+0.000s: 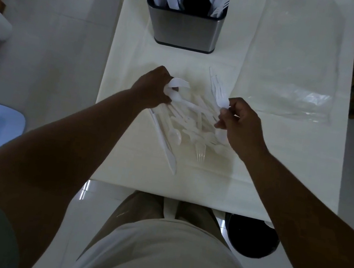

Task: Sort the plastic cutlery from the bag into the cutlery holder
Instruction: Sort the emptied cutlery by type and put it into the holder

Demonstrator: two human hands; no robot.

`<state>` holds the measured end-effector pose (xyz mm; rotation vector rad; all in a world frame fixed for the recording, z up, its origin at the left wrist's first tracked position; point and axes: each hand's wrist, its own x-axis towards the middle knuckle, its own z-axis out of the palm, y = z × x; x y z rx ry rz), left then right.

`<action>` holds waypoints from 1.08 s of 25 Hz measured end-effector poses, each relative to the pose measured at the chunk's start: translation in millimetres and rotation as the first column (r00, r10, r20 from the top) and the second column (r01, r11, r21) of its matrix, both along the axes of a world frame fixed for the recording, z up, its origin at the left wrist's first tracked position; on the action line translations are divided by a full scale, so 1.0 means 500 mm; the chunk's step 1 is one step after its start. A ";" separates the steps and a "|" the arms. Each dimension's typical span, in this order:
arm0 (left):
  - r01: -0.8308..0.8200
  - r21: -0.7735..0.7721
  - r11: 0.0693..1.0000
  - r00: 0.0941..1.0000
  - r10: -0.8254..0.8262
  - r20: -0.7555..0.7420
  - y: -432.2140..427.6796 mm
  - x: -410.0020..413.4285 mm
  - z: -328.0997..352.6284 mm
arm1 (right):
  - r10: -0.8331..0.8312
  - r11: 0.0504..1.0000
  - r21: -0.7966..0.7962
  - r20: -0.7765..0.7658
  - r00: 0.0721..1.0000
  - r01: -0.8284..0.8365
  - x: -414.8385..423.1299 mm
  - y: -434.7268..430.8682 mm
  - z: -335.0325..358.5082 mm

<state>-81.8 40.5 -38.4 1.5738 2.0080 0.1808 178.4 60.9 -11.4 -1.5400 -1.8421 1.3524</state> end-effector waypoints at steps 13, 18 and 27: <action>-0.060 0.203 0.977 0.983 0.022 0.184 -0.018 -0.019 0.060 | 0.481 0.818 0.122 0.390 0.785 -0.562 -0.109 0.050 0.016; 0.121 0.141 0.983 0.991 -0.127 0.034 -0.061 0.068 0.004 | 0.246 0.969 -0.054 0.339 0.908 -0.243 0.003 0.065 -0.017; 0.467 0.255 0.847 0.884 -0.445 -0.143 -0.095 0.176 -0.045 | 0.161 0.968 0.123 0.368 0.916 -0.220 0.093 -0.009 -0.077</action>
